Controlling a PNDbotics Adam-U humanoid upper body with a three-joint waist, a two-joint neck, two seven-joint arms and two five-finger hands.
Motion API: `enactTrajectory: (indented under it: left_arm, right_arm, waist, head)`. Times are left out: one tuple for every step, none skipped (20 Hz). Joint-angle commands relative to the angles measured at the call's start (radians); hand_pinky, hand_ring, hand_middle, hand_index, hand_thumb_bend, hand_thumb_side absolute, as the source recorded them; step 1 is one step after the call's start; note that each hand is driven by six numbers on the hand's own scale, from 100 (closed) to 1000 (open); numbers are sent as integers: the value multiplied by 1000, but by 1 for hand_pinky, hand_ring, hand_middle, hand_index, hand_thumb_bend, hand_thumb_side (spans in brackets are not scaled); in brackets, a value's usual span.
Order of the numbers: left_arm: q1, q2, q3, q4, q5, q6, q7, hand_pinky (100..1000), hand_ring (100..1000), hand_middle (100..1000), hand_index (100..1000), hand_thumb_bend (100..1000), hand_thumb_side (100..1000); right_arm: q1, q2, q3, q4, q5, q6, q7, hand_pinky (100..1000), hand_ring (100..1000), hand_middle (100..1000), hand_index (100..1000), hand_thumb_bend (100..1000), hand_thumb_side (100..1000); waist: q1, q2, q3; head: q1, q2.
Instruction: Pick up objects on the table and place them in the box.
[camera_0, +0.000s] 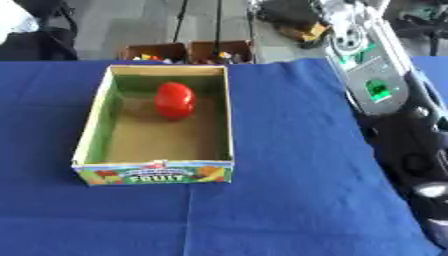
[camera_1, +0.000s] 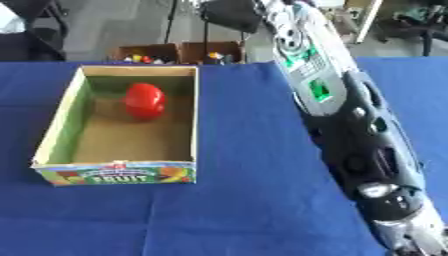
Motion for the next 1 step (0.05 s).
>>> enactTrajectory:
  left_arm:
    - [-6, 37, 14, -14, -25, -14, -4, 837, 918, 833, 875, 100, 1000]
  right_arm:
    - [21, -73, -45, -95, -55, 5, -9, 731, 895, 874, 899, 100, 697]
  waist:
    - [36, -54, -31]
  head:
    - [47, 32]
